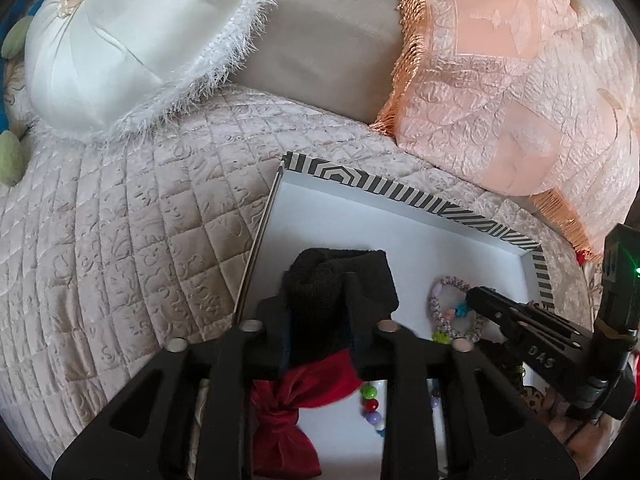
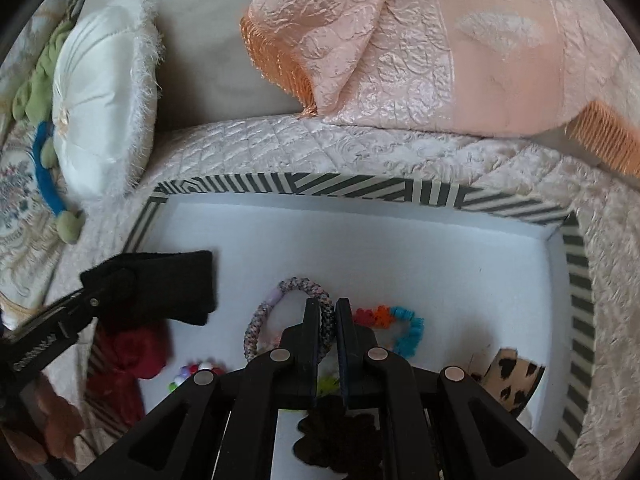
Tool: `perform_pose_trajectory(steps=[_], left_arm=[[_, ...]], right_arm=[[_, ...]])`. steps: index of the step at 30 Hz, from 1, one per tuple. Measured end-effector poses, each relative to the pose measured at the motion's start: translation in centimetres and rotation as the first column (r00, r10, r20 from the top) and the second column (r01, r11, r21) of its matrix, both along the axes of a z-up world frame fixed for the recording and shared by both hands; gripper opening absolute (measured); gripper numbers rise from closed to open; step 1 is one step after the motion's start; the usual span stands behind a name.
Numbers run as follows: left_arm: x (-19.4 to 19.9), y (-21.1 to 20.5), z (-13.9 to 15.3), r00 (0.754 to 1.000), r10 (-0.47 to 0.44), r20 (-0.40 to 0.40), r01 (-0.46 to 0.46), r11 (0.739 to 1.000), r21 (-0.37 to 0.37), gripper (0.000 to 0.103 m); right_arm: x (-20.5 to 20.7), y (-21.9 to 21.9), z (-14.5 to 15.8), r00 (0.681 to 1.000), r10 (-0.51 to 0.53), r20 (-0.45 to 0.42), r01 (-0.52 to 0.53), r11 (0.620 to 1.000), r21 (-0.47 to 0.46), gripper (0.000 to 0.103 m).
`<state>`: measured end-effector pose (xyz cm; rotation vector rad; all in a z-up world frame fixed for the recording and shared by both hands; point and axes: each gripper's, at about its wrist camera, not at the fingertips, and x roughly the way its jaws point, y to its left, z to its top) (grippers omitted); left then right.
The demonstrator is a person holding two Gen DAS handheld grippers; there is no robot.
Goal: Organize jewelry
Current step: 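Carry the black pouch into the tray with the left gripper while the right gripper carries the silver bracelet there, then open both grippers over the tray and withdraw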
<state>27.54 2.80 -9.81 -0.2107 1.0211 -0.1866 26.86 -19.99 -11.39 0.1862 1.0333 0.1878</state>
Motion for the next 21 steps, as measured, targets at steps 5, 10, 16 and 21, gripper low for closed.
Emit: perform_pose_trajectory(steps=[5,10,16,21], left_arm=[[-1.3,0.5,1.0,1.0,0.018,0.005,-0.018,0.999,-0.028,0.047],[-3.4,-0.2,2.4,1.0,0.005,0.022,-0.005,1.0,-0.005,0.048],[-7.1,-0.9,3.9,0.998,-0.017,0.055,0.015,0.999,0.029,0.048],[-10.5,-1.4,4.6,0.996,-0.033,0.086,0.027,0.997,0.068,0.048]], right_arm=[[-1.9,-1.3,1.1,0.999,-0.03,0.024,0.029,0.999,0.045,0.012],[-4.2,-2.0,2.2,0.998,-0.037,0.042,0.035,0.997,0.065,0.014],[-8.7,-2.2,4.1,0.995,-0.049,0.082,0.043,0.997,0.065,0.038],[-12.5,-2.1,5.0,0.993,-0.044,0.109,0.038,0.997,0.064,0.038]])
